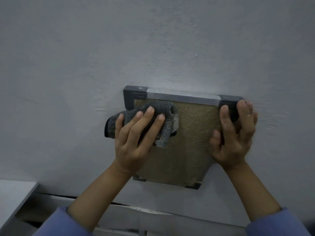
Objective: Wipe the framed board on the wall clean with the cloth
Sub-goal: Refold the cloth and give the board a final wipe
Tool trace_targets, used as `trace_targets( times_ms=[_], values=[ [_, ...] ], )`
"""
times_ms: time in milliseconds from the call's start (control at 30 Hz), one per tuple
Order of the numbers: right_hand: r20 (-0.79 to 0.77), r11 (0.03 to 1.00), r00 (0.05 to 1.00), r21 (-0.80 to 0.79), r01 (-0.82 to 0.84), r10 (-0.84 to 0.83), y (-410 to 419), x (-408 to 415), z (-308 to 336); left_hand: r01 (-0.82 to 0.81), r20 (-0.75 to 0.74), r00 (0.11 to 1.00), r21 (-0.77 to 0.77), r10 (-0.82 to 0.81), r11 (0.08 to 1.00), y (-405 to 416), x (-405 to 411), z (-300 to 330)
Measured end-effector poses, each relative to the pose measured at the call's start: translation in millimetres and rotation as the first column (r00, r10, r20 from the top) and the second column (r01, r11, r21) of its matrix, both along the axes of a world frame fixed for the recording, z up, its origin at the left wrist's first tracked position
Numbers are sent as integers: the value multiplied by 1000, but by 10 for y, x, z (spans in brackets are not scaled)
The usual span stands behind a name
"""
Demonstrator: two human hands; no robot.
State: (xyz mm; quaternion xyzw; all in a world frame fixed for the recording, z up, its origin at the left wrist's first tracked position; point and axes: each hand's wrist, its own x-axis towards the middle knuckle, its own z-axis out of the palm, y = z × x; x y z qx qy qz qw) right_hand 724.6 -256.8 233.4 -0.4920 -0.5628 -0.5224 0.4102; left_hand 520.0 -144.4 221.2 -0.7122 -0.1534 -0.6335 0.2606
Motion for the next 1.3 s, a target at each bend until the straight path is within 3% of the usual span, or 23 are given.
trace_targets(
  times_ms=[133,233,300,400,467,500,600,733,800,900,1000,1133,1300],
  values=[
    [6,1000,1000,15,-15,15,4,11,-11,28,-134,991,81,-17,996,33,-156,-72],
    [15,999,999,18,-35,35,14,34,-16,68,-347,937,79,-36,995,47,-337,-354],
    [17,999,999,23,-44,44,21,40,-15,68,-544,839,62,-23,996,29,-501,-652],
    [27,998,998,27,-58,57,24,43,-6,0,-812,582,55,45,999,-56,-756,-1088],
    [39,997,997,32,-65,64,29,46,-7,-45,-878,478,21,40,999,-125,-851,-1252],
    [44,997,997,33,-67,65,27,42,-11,-60,-882,470,-9,20,998,-164,-870,-1289],
    [42,998,998,27,-57,56,17,29,-11,-55,-794,601,-156,-92,986,-340,-829,-1216],
    [27,999,999,23,-43,43,6,12,-11,46,-416,877,-426,-241,903,-522,-723,-813],
    [28,999,999,15,-45,44,-4,3,-2,116,-226,949,-393,-218,912,-505,-695,-491],
    [31,999,999,-4,-45,45,-21,-10,12,204,-8,977,-280,-214,938,-364,-580,5],
    [28,999,999,-15,-29,29,-42,-32,31,234,-50,966,-255,-254,938,-308,-305,232],
    [-10,999,1000,-38,-16,15,-48,-52,44,-42,-254,967,-278,-31,960,-278,-68,64],
    [-20,999,1000,-39,-14,14,-53,-48,39,-22,-119,993,-194,-2,981,-202,60,55]
  ],
)
